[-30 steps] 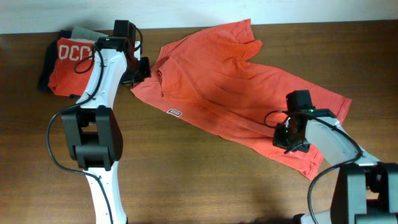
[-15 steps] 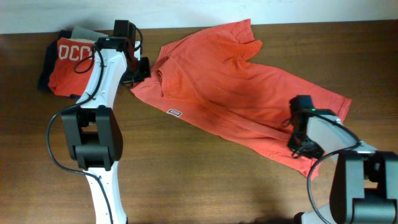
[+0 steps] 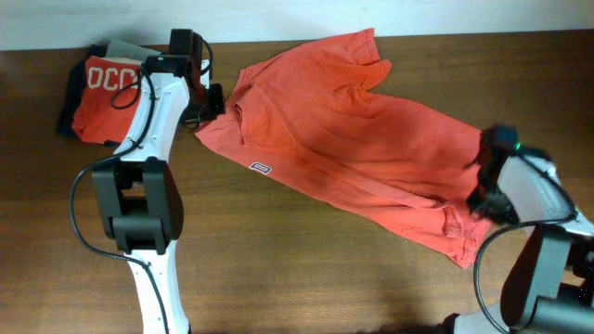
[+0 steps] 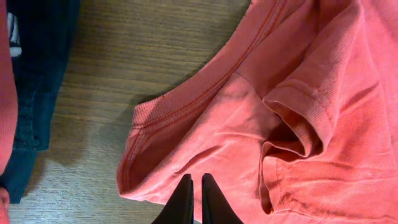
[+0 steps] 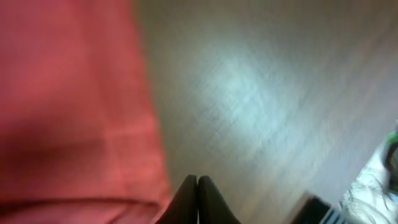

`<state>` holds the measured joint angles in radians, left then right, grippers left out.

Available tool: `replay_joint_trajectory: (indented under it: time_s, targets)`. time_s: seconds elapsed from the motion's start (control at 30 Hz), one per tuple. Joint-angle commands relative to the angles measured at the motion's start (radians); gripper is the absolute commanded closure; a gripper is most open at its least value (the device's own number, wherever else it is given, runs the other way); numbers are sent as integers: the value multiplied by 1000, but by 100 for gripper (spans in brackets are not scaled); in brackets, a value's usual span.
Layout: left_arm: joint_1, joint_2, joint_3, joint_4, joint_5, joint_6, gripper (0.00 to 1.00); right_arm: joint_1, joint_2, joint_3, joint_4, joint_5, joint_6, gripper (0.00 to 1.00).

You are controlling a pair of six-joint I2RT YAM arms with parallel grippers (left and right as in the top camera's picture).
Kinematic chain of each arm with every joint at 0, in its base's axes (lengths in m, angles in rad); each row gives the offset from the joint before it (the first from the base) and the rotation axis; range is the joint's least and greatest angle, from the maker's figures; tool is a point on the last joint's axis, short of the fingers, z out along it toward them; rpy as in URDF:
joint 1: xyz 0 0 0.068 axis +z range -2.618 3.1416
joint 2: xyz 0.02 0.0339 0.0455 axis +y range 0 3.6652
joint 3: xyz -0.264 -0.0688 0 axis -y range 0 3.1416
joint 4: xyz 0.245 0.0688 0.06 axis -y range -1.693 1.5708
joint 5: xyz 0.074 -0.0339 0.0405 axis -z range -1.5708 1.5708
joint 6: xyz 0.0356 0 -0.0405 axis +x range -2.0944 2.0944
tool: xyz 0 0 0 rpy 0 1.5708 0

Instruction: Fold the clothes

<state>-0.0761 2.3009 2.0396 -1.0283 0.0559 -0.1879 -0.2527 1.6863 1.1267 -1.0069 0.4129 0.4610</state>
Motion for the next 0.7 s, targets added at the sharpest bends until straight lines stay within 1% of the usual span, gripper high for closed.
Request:
replay_joint_trajectory:
  time_s: [0.0, 0.07, 0.13, 0.2, 0.23, 0.27, 0.3, 0.37, 0.43, 0.47, 0.6, 0.67]
  targets:
    - [1, -3, 3, 3, 8, -5, 85, 59, -7, 173, -14, -232, -269, 96]
    - [1, -3, 3, 3, 8, -5, 67, 114, -7, 262, -26, -392, -410, 96]
    - [1, -3, 3, 3, 8, -5, 51, 168, -7, 307, -22, -496, -491, 96]
    - [1, -3, 3, 3, 8, -5, 45, 229, -7, 316, -4, -567, -563, 96]
    - [1, -3, 3, 3, 8, -5, 40, 261, -6, 315, 3, -581, -589, 96]
    - [0, -3, 3, 3, 8, -5, 33, 293, 0, 312, 13, -586, -611, 96]
    - [0, -3, 3, 2, 8, -5, 30, 331, 6, 306, 26, -586, -630, 96]
    - [0, -3, 3, 3, 8, -5, 30, 395, 22, 290, 65, -586, -651, 96]
    - [0, -3, 3, 3, 8, -5, 24, 453, 42, 277, 113, -586, -677, 96]
    - [0, -3, 3, 3, 8, -5, 18, 483, 58, 276, 140, -586, -698, 96]
    - [0, -3, 3, 2, 8, -5, 16, 566, 129, 276, 247, -586, -756, 96]
    - [0, -3, 3, 2, 8, -5, 13, 591, 170, 276, 293, -586, -772, 96]
